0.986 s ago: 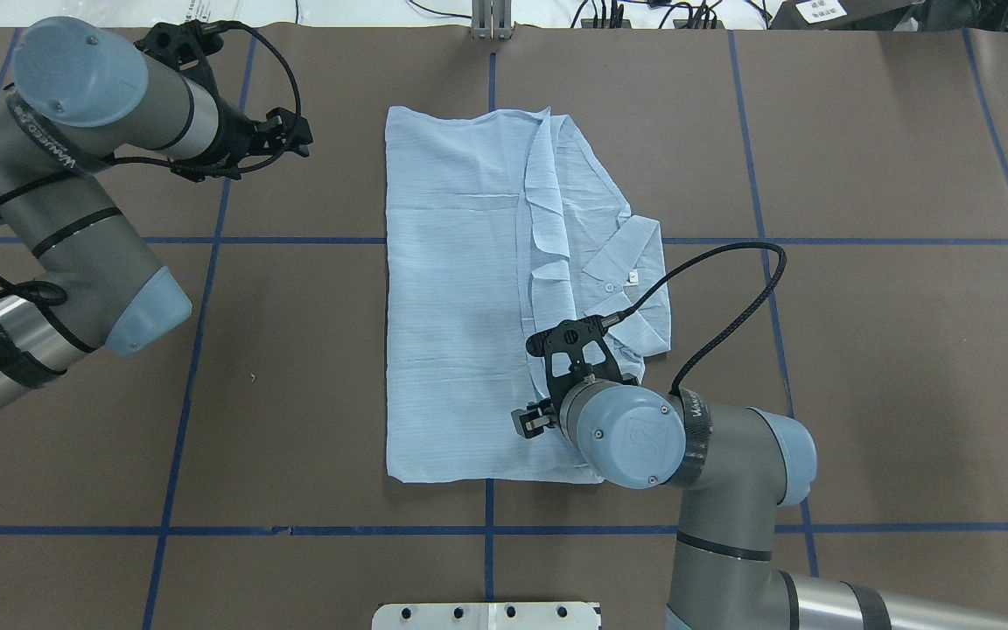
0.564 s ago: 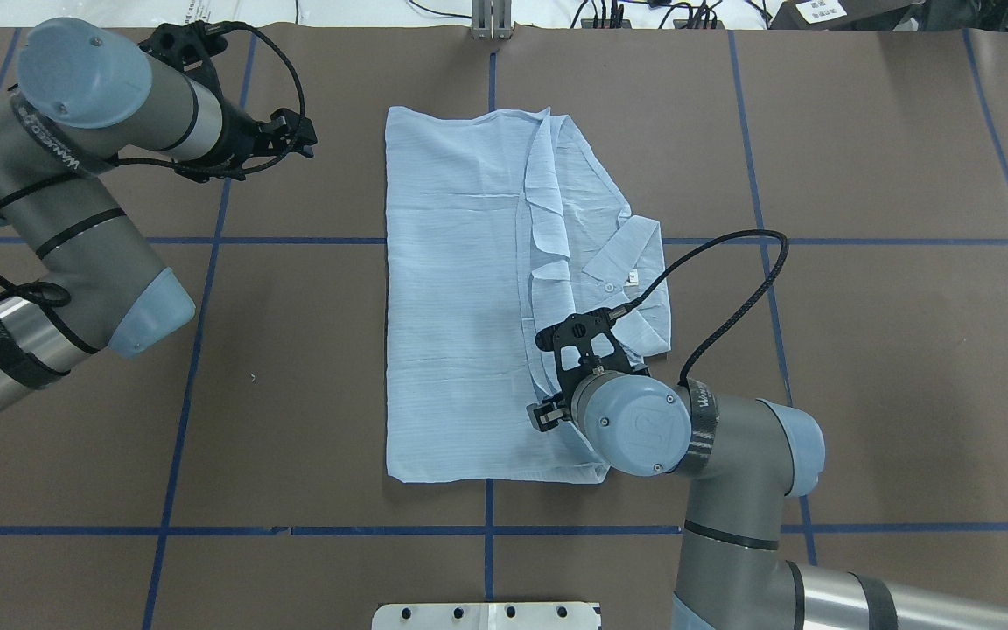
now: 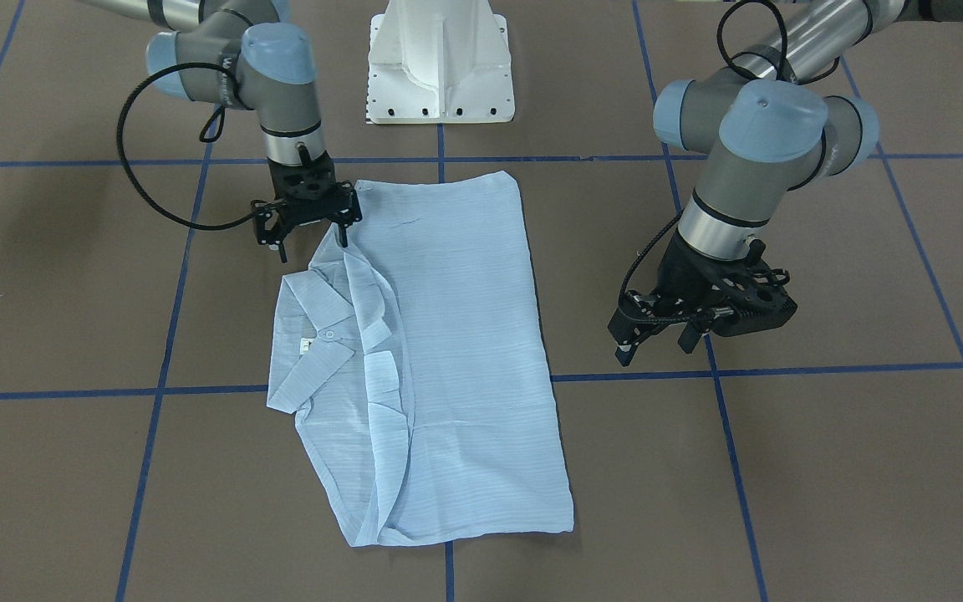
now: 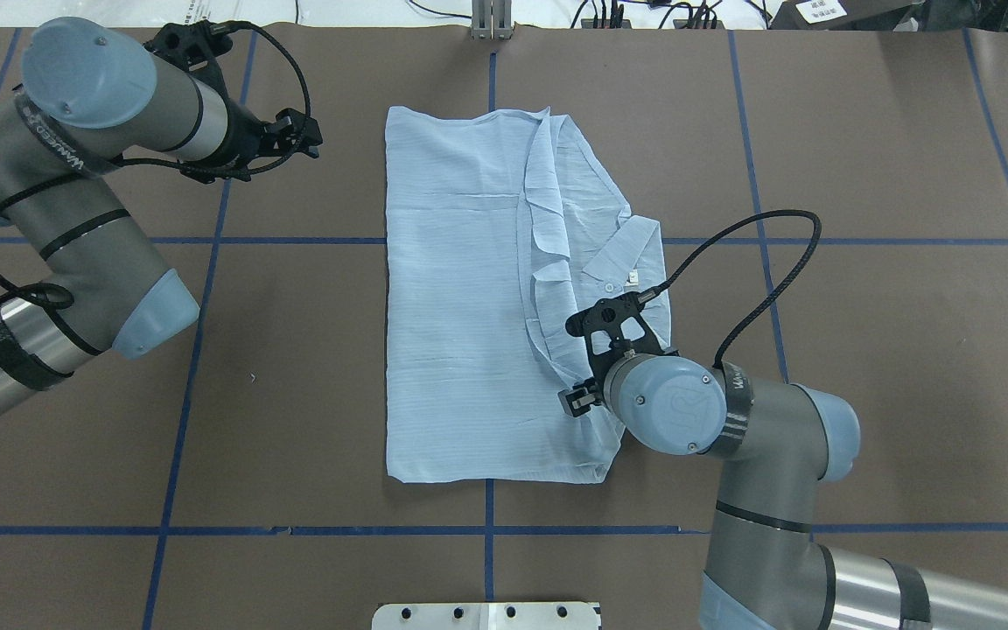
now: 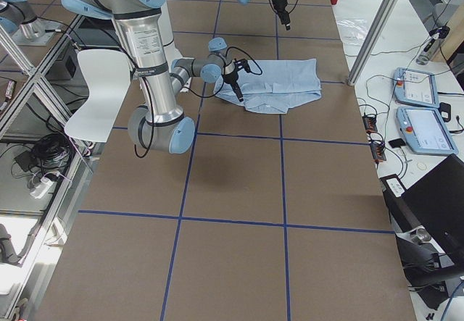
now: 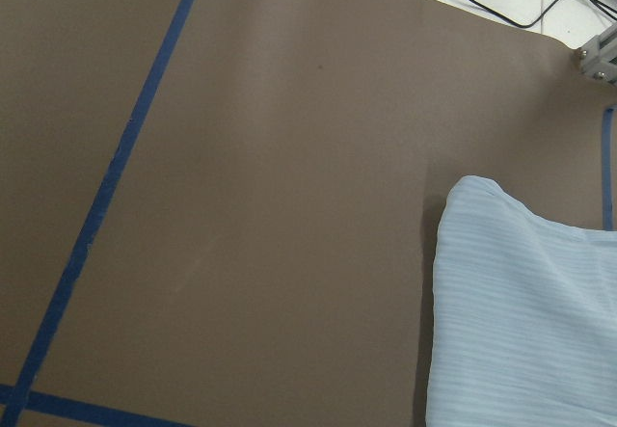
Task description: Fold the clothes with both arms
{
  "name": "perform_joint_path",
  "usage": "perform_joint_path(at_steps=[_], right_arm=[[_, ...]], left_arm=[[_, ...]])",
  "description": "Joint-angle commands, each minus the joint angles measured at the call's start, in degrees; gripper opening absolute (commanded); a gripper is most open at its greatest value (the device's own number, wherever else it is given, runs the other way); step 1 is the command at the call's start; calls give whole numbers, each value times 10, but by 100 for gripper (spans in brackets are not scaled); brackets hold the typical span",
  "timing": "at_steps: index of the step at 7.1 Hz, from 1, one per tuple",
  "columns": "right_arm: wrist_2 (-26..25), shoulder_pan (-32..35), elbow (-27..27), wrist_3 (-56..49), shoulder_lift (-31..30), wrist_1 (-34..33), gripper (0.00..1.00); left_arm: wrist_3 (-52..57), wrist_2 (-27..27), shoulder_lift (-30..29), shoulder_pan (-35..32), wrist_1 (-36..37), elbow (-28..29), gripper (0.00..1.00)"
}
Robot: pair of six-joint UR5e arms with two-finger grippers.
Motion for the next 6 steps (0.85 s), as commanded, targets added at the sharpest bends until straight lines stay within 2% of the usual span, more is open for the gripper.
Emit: perform_joint_path(at_steps=[1,3,4,5,6], right_arm=[[16,26,46,-34,-107,9,100],[38,58,74,-68,-112,9,100],[73,77,72,-69,-72,5,100],[87,84,73,-66,-50,4,100],[100,83,75,-57,-47,7,100]], left_arm=[[-7,1,-2,8,0,0,100],[-6,1,-2,8,0,0,100],[-5,1,-2,8,0,0,100],[-6,-2,-1,11,0,-4,100],[-26,-40,5,19,-3,-14,100]])
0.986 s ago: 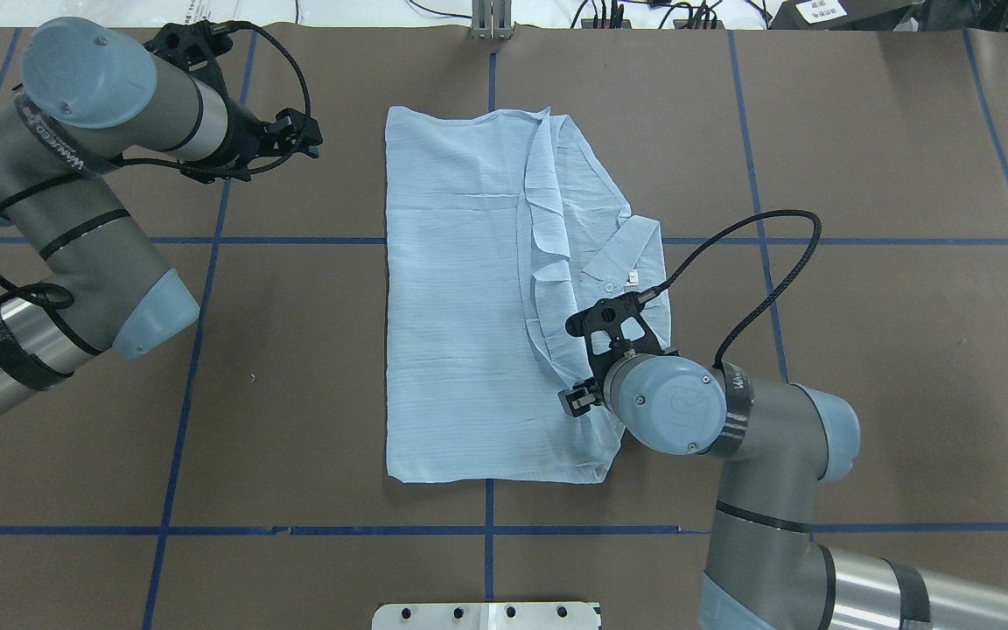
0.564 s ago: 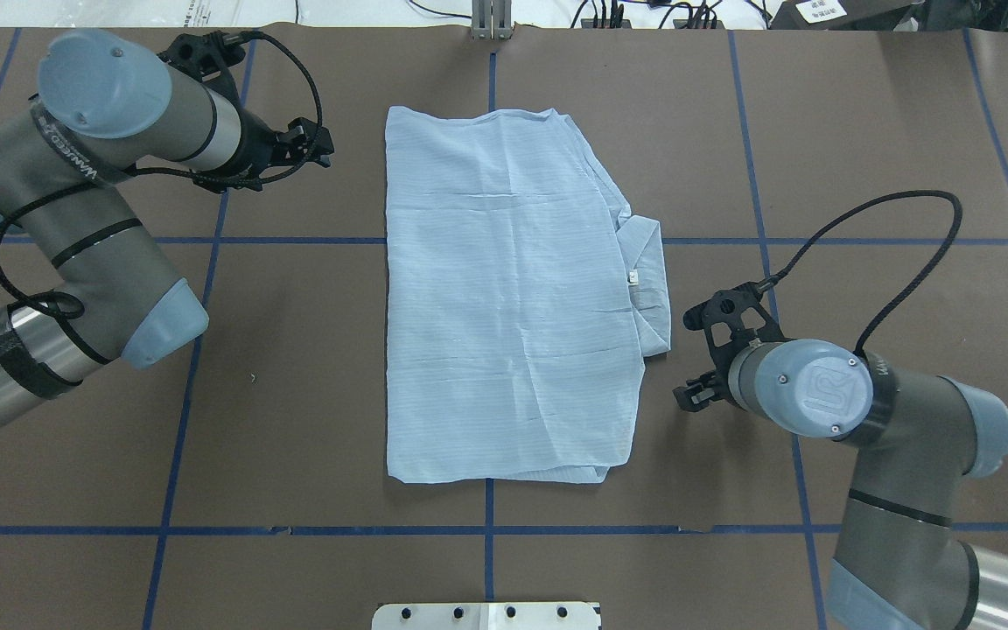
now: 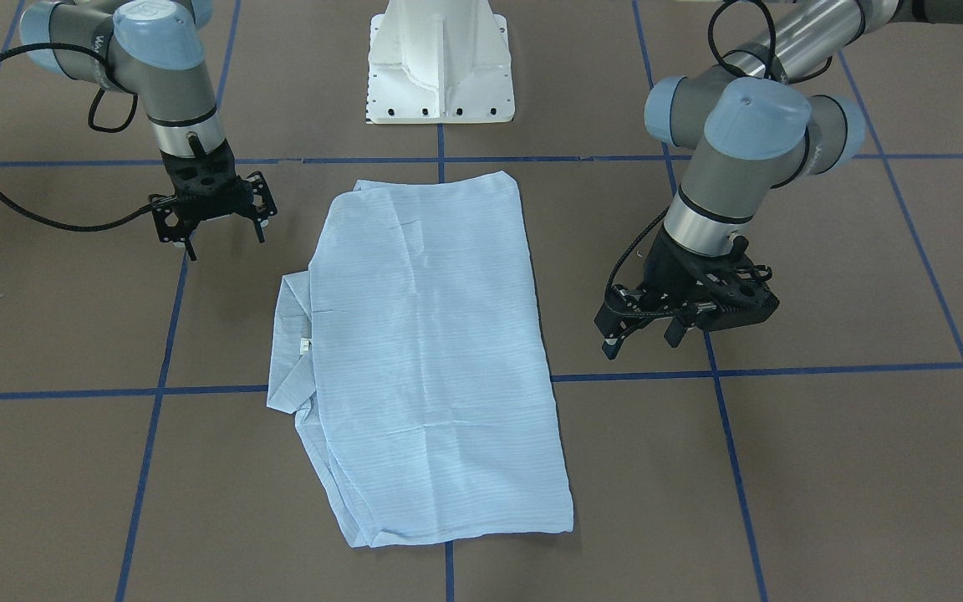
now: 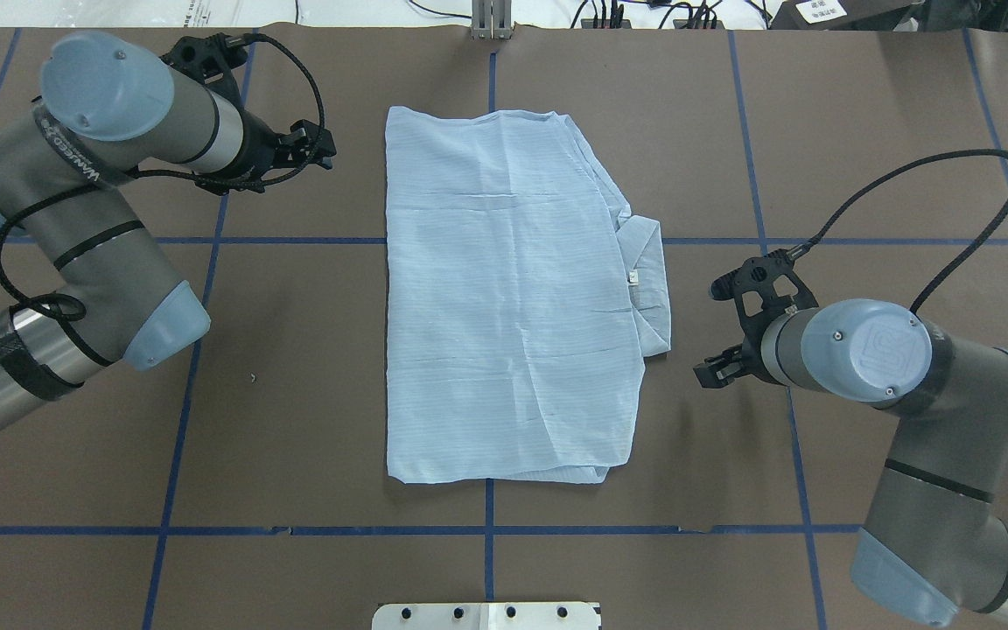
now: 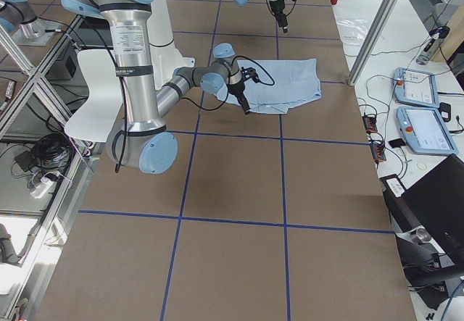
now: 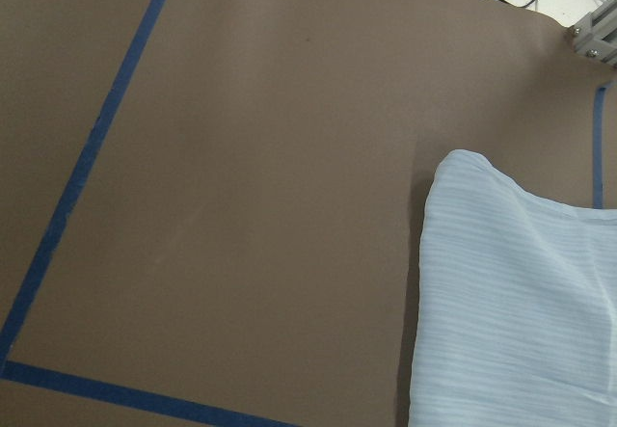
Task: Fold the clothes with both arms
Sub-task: 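Move both grippers to the shirt edge nearest the robot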
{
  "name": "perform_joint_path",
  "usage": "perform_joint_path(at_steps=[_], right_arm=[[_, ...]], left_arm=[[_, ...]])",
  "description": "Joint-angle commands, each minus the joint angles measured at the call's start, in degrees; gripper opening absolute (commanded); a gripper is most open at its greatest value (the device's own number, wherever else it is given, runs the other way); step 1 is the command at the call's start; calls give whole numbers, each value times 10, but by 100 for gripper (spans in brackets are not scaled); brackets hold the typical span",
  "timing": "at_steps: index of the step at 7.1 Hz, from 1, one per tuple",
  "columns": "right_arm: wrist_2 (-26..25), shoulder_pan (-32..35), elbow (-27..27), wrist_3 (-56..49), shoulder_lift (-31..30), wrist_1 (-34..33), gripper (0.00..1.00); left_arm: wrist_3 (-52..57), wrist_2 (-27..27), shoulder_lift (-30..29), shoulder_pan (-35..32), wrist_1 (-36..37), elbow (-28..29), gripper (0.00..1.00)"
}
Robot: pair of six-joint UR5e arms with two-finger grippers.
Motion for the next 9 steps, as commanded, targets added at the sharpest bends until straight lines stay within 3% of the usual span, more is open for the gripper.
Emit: perform_joint_path(at_steps=[1,3,4,6,9], right_arm=[[60,6,3,28,19,-1,100],[76,5,6,83,25,4,100],[88,5,6,107,24,19,100],[112,5,7,154,23,42,100],[116,4,7,155,25,42,100]], left_arm=[[-73,-44,16,40,-4,-33,100],[-193,-8,87,147,7,-177,100],[-252,9,98,197,34,-208,100],[-303,63,90,287,57,-195,99],[-304,78,58,293,57,-118,90]])
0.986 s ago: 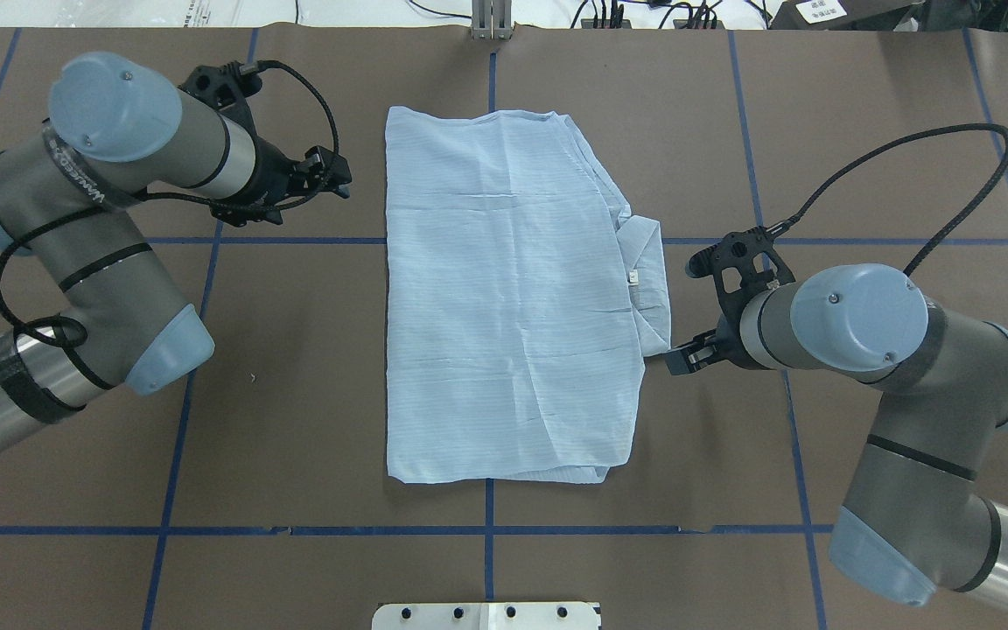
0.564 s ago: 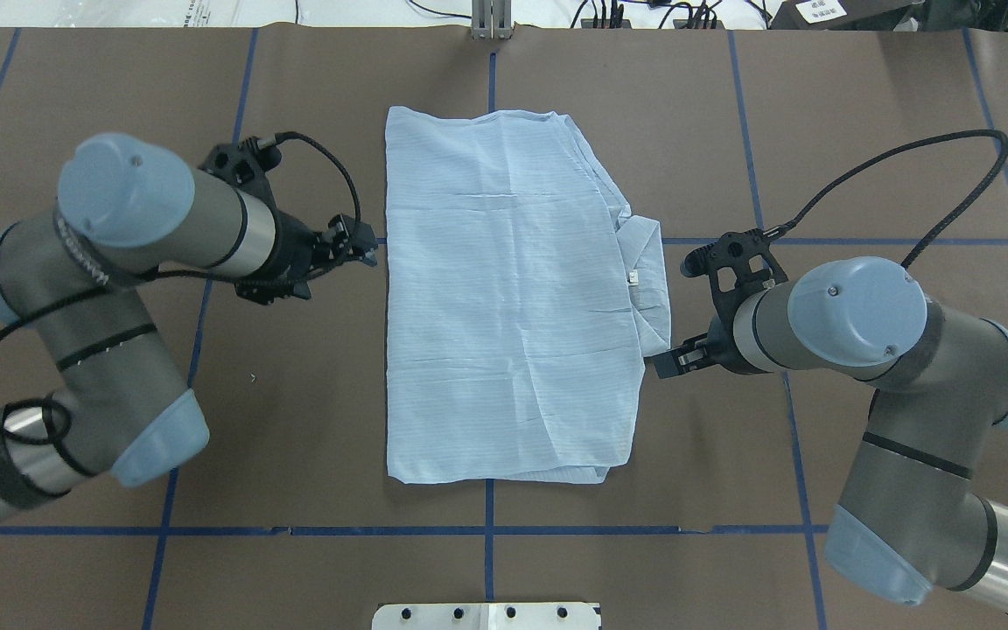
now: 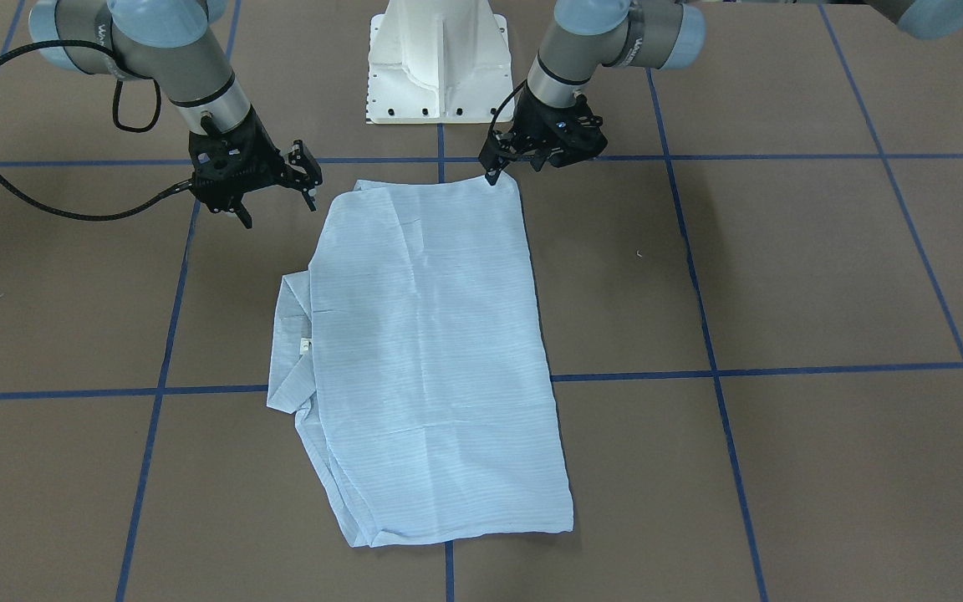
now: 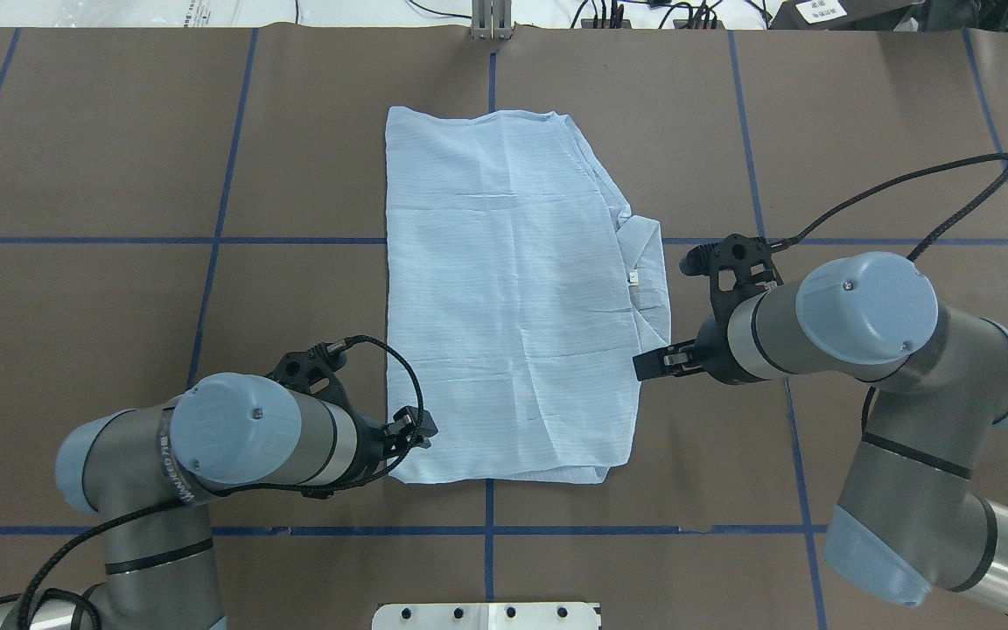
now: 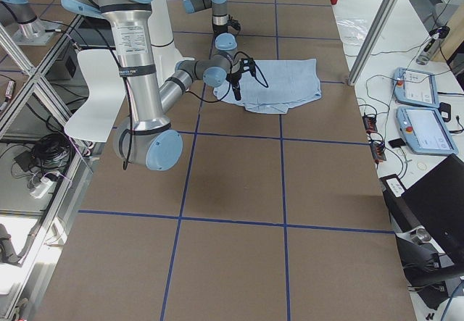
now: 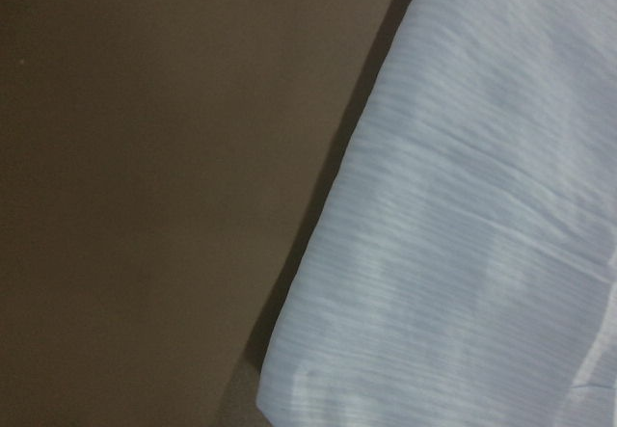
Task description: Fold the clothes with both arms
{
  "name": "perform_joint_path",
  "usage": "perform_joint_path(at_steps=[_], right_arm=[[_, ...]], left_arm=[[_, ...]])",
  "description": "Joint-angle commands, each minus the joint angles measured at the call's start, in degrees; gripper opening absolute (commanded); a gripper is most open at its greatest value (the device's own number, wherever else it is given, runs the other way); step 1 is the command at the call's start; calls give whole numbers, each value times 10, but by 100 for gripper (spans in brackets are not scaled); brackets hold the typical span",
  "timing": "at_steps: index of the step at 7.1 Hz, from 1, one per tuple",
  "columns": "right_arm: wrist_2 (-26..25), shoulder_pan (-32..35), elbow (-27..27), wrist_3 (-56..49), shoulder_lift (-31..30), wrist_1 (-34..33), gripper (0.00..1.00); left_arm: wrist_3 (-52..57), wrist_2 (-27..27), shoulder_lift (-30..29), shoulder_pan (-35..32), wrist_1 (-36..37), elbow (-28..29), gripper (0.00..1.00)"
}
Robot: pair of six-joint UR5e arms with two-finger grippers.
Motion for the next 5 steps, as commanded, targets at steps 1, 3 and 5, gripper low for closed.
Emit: perform_joint_path(at_steps=[1,3,5], right_arm=[[1,0,0,1,1,0,100],[1,0,1,1,1,0,100],[1,0,3,1,1,0,100]], left_arm=[[-1,8,-14,4,0,27,86],[-1,8,-19,12,0,38,75],[0,8,-22,12,0,44,61]])
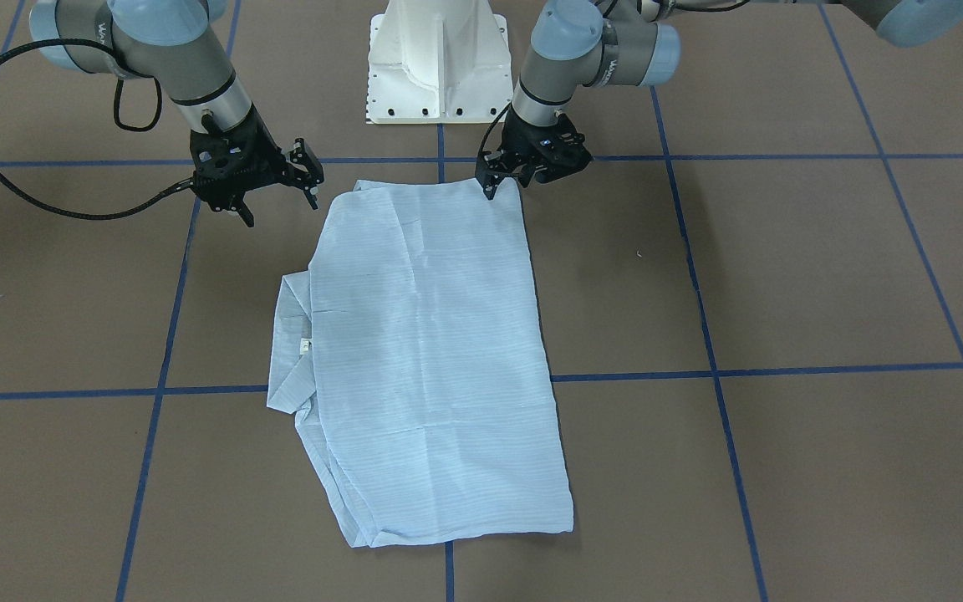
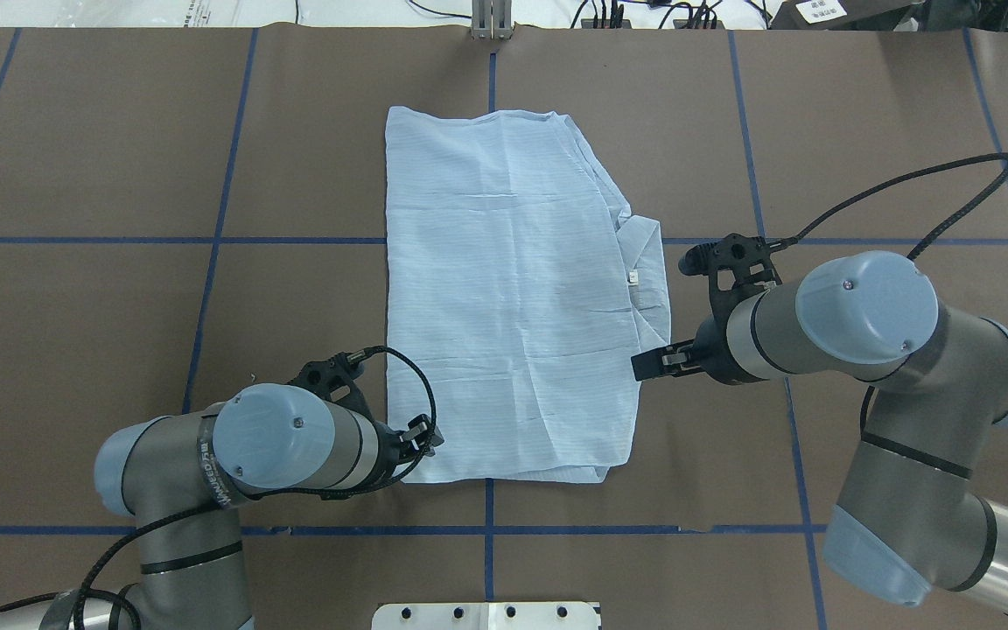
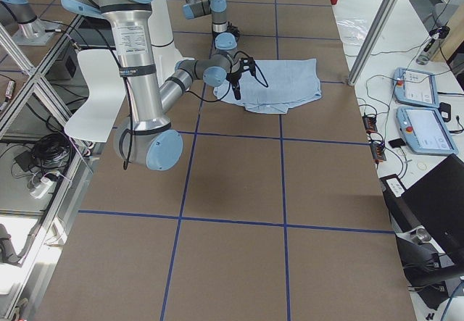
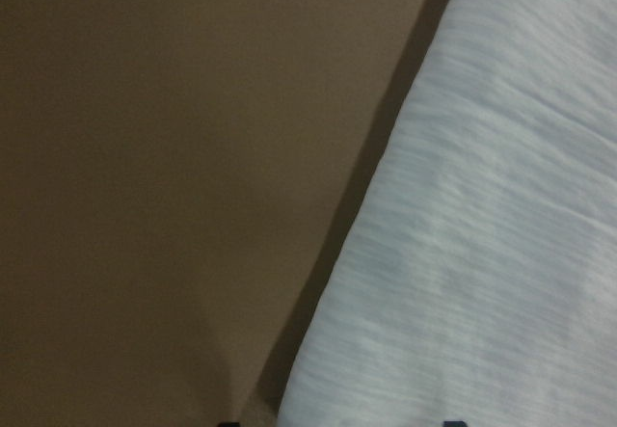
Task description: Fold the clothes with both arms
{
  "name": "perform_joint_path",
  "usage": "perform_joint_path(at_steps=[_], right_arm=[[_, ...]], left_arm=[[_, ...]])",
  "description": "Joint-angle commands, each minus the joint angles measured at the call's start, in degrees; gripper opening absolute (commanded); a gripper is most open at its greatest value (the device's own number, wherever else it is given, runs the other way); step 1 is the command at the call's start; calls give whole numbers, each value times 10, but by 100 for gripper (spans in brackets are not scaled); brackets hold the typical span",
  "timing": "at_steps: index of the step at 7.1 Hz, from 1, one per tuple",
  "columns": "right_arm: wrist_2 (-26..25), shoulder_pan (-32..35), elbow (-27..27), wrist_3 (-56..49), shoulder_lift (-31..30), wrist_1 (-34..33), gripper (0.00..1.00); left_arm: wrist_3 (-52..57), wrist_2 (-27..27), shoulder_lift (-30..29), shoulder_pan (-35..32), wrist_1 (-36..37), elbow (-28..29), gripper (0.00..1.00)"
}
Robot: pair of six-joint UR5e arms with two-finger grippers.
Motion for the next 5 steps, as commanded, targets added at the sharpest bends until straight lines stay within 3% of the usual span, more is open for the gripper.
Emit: perform_joint_path(at_steps=[1,3,4,5], right_arm=[[1,1,1,0,0,0,100],[1,1,2,0,0,0,100],[1,1,2,0,0,0,100],[0,1,6,1,0,0,100]], left_arm=[[2,0,-2,0,0,0,48],[3,-2,-2,-1,12,-11,24],[4,-2,-2,-1,12,-14,6],[4,-3,-2,-2,13,-22,0]])
